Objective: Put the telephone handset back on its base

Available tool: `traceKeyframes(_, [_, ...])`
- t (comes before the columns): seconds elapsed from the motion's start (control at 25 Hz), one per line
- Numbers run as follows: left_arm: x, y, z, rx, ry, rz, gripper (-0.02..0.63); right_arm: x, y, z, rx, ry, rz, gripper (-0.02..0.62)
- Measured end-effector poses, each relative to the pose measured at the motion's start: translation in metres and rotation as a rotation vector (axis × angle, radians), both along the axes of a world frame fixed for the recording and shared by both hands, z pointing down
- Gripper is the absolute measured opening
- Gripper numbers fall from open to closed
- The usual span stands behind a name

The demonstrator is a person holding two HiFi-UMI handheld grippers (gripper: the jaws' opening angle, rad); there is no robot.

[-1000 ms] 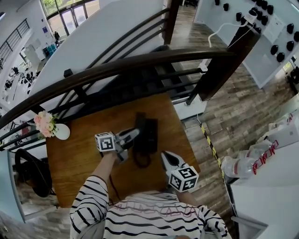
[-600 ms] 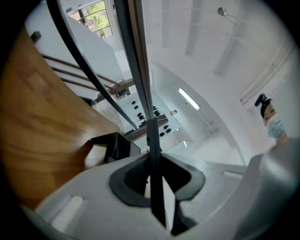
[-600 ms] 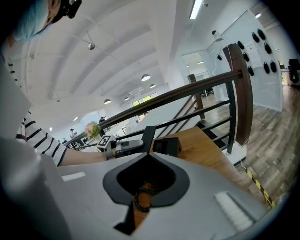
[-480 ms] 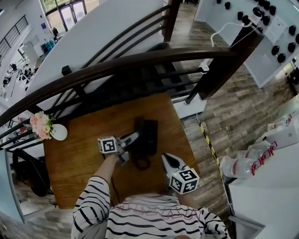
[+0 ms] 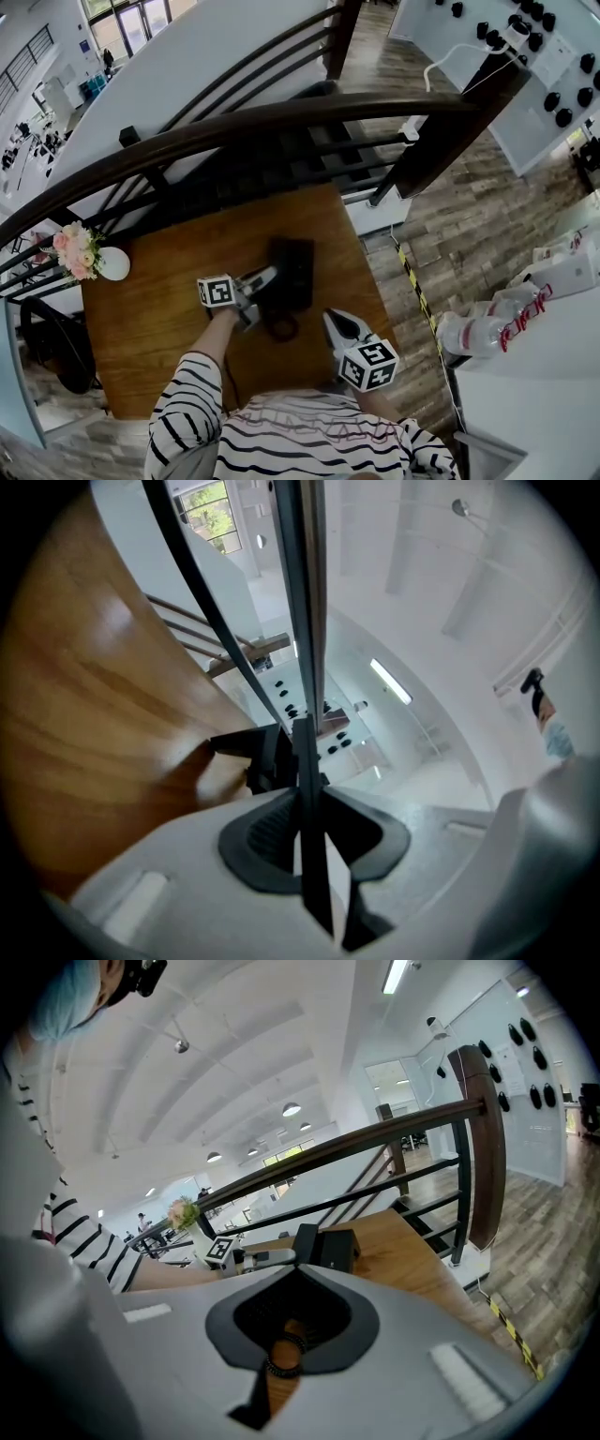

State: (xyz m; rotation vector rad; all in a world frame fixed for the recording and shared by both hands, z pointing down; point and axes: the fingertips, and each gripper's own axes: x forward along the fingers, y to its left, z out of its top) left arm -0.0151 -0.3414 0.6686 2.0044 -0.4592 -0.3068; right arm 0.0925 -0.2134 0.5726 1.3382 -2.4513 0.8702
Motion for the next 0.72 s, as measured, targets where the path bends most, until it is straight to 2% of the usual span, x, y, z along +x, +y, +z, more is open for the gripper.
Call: traceKeyframes(0.72, [-0.001, -0.002, 0.011, -0.019, 0.008, 0.033, 0.072, -0.010, -0.014, 0.006, -0.011, -0.004, -0.034, 0.000])
